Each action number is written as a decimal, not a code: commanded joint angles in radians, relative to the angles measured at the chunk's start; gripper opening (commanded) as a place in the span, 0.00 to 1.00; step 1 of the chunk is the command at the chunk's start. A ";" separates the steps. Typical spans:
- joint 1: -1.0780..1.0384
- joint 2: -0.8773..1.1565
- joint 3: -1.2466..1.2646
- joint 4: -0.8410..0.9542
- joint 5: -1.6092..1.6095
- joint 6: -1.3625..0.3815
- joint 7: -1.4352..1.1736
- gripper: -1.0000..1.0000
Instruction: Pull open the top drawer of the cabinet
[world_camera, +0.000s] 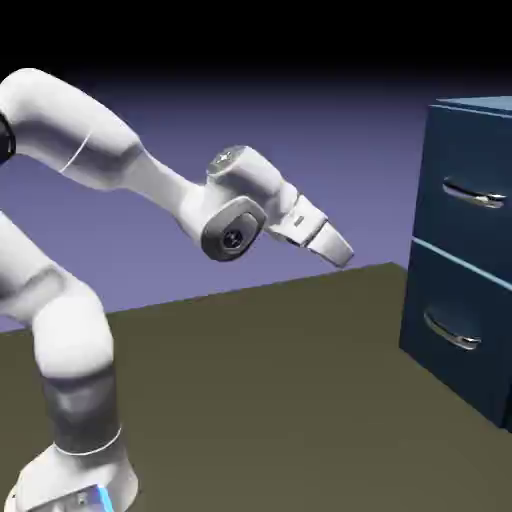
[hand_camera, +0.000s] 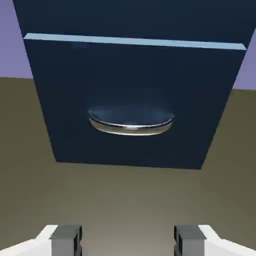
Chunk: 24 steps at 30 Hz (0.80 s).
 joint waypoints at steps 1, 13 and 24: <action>0.027 -0.007 -0.023 0.013 -0.042 -0.008 -0.044 0.50; 0.357 -0.090 -0.295 0.173 -0.549 -0.100 -0.565 0.50; 0.659 -0.166 -0.545 0.319 -1.014 -0.184 -1.044 0.50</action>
